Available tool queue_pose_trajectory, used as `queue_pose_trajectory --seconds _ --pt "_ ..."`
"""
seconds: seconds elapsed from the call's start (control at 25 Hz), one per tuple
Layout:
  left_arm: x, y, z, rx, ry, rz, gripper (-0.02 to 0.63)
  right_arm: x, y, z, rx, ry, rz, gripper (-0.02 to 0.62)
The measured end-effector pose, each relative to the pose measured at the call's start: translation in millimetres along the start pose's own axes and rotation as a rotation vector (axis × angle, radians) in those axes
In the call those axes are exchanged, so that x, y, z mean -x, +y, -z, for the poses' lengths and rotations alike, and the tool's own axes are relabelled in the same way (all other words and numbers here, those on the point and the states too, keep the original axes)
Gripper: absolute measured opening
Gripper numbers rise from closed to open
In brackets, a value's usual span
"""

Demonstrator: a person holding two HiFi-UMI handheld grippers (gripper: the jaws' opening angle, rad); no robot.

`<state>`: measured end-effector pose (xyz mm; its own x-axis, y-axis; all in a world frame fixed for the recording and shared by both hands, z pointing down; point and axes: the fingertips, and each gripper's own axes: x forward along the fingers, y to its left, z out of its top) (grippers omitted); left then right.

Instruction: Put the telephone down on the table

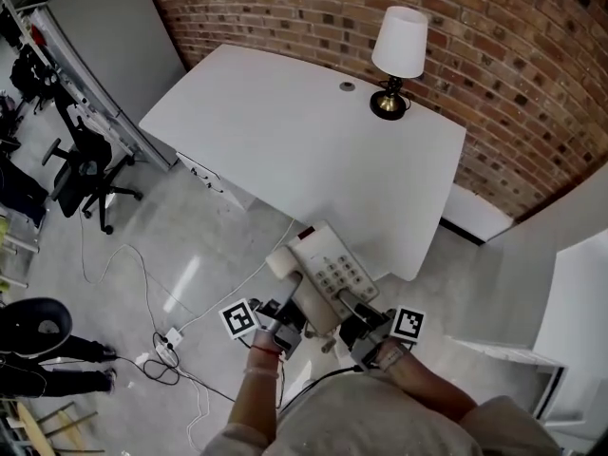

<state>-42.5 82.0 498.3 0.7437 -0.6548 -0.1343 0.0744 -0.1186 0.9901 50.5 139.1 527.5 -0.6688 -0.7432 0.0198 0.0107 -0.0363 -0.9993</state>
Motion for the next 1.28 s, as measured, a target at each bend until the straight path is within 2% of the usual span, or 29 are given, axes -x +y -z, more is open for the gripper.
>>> queue_pose_trajectory --seconds 0.68,0.88,1.12,1.28 --pt "-73.6 26.1 -25.9 0.015 -0.053 -0.06 0.423 -28.6 -9.2 -81.3 -0.06 0.053 0.026 0.143" --pt "-86.1 33.6 -29.7 0.021 -0.04 -0.084 0.423 -32.4 -13.9 -94.1 -0.078 0.045 0.034 0.143" --pt "-105.7 43.4 -46.6 0.065 -0.034 -0.096 0.423 -47.7 -16.9 -111.0 -0.097 0.024 0.054 0.142" --pt "-123.0 49.8 -64.5 0.071 0.0 -0.091 0.423 -64.7 -16.8 -127.7 -0.09 -0.004 0.059 0.141"
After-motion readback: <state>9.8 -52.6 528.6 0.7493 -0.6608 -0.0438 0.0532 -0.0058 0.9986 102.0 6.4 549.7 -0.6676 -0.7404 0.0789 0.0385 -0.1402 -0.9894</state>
